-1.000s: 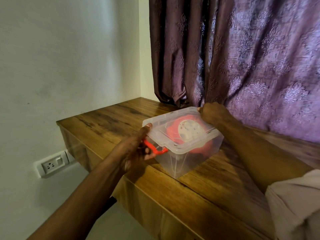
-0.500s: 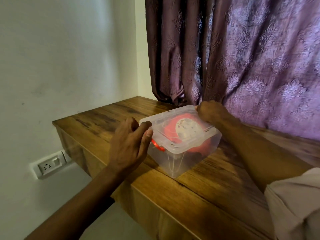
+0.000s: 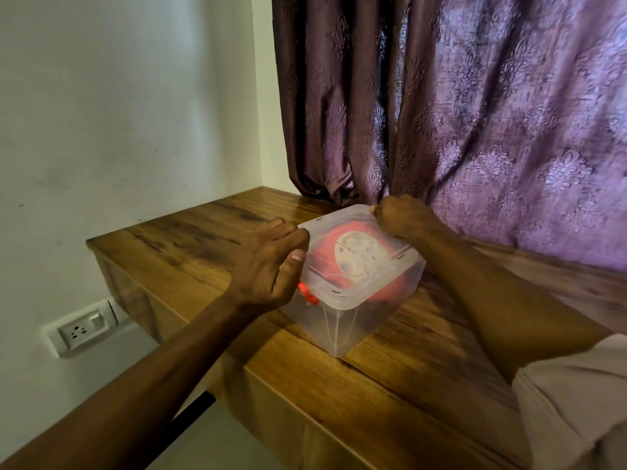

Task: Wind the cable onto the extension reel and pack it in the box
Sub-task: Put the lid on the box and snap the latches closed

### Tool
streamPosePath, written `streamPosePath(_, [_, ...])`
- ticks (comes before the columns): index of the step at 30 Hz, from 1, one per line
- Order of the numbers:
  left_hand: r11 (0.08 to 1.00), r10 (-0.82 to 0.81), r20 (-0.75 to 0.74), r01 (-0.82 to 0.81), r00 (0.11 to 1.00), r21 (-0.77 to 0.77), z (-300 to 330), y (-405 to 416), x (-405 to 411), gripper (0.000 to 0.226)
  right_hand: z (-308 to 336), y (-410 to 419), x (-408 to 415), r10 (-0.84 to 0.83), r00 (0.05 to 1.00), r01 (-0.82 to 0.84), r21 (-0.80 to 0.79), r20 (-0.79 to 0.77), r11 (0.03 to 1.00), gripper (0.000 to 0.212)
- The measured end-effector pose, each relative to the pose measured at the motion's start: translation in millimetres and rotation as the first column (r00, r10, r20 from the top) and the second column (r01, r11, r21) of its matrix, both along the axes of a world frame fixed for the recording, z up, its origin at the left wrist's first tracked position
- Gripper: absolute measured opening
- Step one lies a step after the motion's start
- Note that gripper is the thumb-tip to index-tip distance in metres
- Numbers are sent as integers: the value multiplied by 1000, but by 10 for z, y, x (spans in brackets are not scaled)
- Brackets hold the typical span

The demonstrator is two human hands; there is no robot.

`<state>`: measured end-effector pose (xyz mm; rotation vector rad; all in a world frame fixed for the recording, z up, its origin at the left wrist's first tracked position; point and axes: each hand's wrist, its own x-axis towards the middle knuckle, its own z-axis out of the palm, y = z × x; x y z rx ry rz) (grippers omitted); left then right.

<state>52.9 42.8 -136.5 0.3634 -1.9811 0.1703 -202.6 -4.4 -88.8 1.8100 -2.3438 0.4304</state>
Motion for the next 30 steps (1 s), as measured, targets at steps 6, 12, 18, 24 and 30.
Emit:
streamPosePath(6, [997, 39, 109, -46, 993, 59, 62, 25, 5, 39, 4, 3, 1, 10, 1000, -10, 2, -5, 1000, 47])
streamPosePath(12, [966, 167, 278, -214, 946, 144, 162, 389, -37, 45, 17, 34, 27, 24, 1000, -24, 24, -15, 999, 47])
streamPosePath(18, [881, 435, 526, -467, 731, -80, 86, 981, -601, 61, 32, 68, 38, -22, 1000, 22, 2, -9, 1000, 45])
streamPosePath(24, [875, 415, 549, -483, 725, -23, 119, 785, -357, 59, 84, 49, -54, -56, 983, 25, 172, 177, 985, 41])
streamPosePath(30, [823, 329, 519, -509, 789, 252, 111, 117, 176, 73, 129, 337, -149, -63, 878, -97, 304, 475, 948, 21])
